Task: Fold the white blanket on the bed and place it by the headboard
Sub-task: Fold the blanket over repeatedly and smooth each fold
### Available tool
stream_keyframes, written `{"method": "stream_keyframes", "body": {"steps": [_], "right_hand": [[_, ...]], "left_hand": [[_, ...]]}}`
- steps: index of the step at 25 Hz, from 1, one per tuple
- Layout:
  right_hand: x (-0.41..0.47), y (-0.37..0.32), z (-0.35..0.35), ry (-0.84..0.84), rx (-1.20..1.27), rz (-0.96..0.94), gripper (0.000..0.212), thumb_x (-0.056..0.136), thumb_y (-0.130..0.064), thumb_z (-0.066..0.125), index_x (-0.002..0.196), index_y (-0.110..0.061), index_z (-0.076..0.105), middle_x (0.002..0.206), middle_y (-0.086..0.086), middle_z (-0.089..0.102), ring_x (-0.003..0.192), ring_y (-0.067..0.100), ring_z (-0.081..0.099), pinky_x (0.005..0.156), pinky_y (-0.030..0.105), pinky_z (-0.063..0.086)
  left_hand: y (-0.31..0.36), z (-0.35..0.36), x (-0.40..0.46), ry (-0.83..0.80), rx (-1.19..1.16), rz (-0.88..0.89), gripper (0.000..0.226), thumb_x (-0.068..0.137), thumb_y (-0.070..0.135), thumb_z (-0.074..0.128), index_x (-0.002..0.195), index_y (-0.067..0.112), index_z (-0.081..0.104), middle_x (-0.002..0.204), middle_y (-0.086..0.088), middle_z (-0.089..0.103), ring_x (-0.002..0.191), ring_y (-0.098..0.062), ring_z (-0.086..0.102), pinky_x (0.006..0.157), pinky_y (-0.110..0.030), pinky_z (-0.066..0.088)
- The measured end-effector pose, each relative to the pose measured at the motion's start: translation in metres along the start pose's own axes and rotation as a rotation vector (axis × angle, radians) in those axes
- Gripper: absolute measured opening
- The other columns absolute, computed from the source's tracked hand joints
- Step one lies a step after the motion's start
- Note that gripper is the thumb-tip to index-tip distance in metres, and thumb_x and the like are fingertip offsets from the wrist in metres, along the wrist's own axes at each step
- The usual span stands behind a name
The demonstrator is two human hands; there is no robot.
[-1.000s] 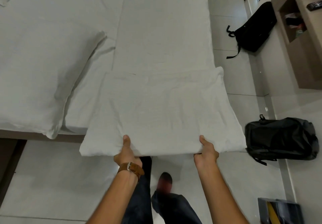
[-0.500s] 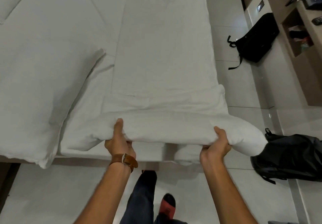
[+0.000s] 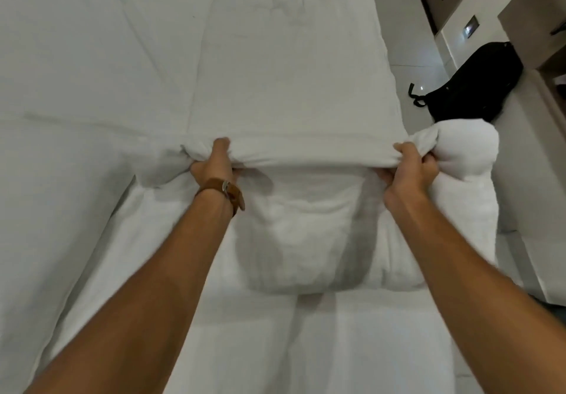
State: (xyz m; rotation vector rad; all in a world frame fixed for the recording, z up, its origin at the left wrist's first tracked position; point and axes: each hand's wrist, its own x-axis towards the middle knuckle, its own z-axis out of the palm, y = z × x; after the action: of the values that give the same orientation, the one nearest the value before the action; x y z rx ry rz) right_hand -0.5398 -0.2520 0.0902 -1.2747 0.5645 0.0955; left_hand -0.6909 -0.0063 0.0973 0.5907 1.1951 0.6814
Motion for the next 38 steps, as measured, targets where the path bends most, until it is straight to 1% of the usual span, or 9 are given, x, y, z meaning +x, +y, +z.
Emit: {"method": "stream_keyframes", "body": {"steps": [3, 6, 8, 10, 13, 17, 27, 31, 38], "right_hand": [[0.062, 0.011, 0.053, -0.039, 0.009, -0.058, 0.025, 0.086, -0.001, 0.071, 0.108, -0.014, 0.072, 0.114, 0.017, 0.081, 0.104, 0.037, 0.081, 0.079, 0.06, 0.069], [0.104, 0.025, 0.081, -0.202, -0.055, -0.043, 0.037, 0.097, -0.004, 0.062, 0.13, -0.019, 0.067, 0.108, 0.003, 0.075, 0.105, 0.026, 0.072, 0.093, 0.045, 0.065], [0.114, 0.061, 0.076, -0.387, -0.284, 0.035, 0.044, 0.107, -0.021, 0.057, 0.151, -0.025, 0.056, 0.114, -0.009, 0.067, 0.112, 0.014, 0.061, 0.091, 0.026, 0.055], [0.12, 0.113, 0.055, -0.528, -0.73, -0.009, 0.068, 0.106, -0.033, 0.064, 0.167, -0.017, 0.038, 0.151, 0.0, 0.057, 0.137, 0.019, 0.053, 0.105, 0.019, 0.051], [0.125, 0.166, 0.027, -0.635, -1.485, -0.368, 0.083, 0.112, -0.057, 0.045, 0.176, -0.024, 0.004, 0.185, 0.005, -0.006, 0.171, 0.024, -0.006, 0.135, 0.043, 0.0], [0.12, 0.162, 0.022, -0.63, -1.649, -0.47, 0.088, 0.107, -0.076, 0.027, 0.176, -0.03, -0.003, 0.185, 0.004, -0.013, 0.17, 0.026, -0.013, 0.135, 0.049, -0.008], [0.092, 0.131, -0.068, -0.543, -1.906, -0.678, 0.085, 0.109, -0.072, 0.016, 0.176, -0.02, 0.016, 0.184, 0.016, 0.009, 0.17, 0.037, 0.003, 0.137, 0.058, -0.004], [0.054, 0.14, -0.106, -0.564, -1.865, -0.676, 0.082, 0.112, -0.067, 0.015, 0.175, -0.016, 0.018, 0.183, 0.017, 0.011, 0.171, 0.036, 0.005, 0.138, 0.054, 0.0], [-0.011, 0.172, -0.186, -0.301, -1.729, -0.824, 0.074, 0.115, -0.054, 0.034, 0.169, -0.003, 0.034, 0.177, 0.021, 0.031, 0.167, 0.038, 0.024, 0.137, 0.051, 0.014]], "left_hand": [[-0.005, 0.052, 0.069, -0.047, 0.021, 0.03, 0.049, 0.089, 0.009, 0.082, 0.126, 0.016, 0.05, 0.112, -0.003, 0.071, 0.092, -0.025, 0.074, 0.068, -0.042, 0.068], [-0.009, 0.082, 0.13, -0.171, 0.167, -0.001, 0.035, 0.095, 0.023, 0.076, 0.124, 0.012, 0.059, 0.126, -0.011, 0.071, 0.104, -0.031, 0.074, 0.08, -0.048, 0.067], [-0.034, 0.077, 0.157, -0.294, 0.708, 0.098, 0.041, 0.103, 0.046, 0.063, 0.128, 0.013, 0.063, 0.138, -0.011, 0.064, 0.123, -0.031, 0.064, 0.101, -0.041, 0.053], [-0.086, 0.047, 0.175, -0.443, 1.326, 0.302, 0.081, 0.105, 0.067, 0.045, 0.164, 0.012, 0.035, 0.172, -0.015, 0.032, 0.158, -0.033, 0.032, 0.13, -0.044, 0.025], [-0.148, 0.004, 0.167, -0.469, 1.846, 0.674, 0.1, 0.1, 0.081, 0.018, 0.172, 0.016, -0.008, 0.179, -0.014, -0.016, 0.166, -0.032, -0.016, 0.133, -0.048, -0.012], [-0.146, -0.001, 0.162, -0.461, 1.922, 0.728, 0.1, 0.098, 0.083, 0.008, 0.171, 0.017, -0.011, 0.178, -0.015, -0.019, 0.165, -0.032, -0.018, 0.133, -0.053, -0.01], [-0.13, -0.083, 0.113, -0.372, 2.095, 0.687, 0.09, 0.101, 0.075, -0.004, 0.172, 0.019, -0.007, 0.179, -0.011, -0.014, 0.166, -0.03, -0.013, 0.133, -0.056, -0.006], [-0.156, -0.121, 0.064, -0.314, 1.989, 0.705, 0.085, 0.106, 0.067, -0.002, 0.172, 0.014, 0.006, 0.181, -0.012, 0.001, 0.167, -0.031, -0.003, 0.134, -0.054, -0.003], [-0.218, -0.204, -0.025, -0.154, 1.595, 0.718, 0.076, 0.111, 0.052, 0.029, 0.17, 0.007, 0.021, 0.18, -0.012, 0.013, 0.167, -0.034, 0.007, 0.135, -0.046, 0.006]]}}
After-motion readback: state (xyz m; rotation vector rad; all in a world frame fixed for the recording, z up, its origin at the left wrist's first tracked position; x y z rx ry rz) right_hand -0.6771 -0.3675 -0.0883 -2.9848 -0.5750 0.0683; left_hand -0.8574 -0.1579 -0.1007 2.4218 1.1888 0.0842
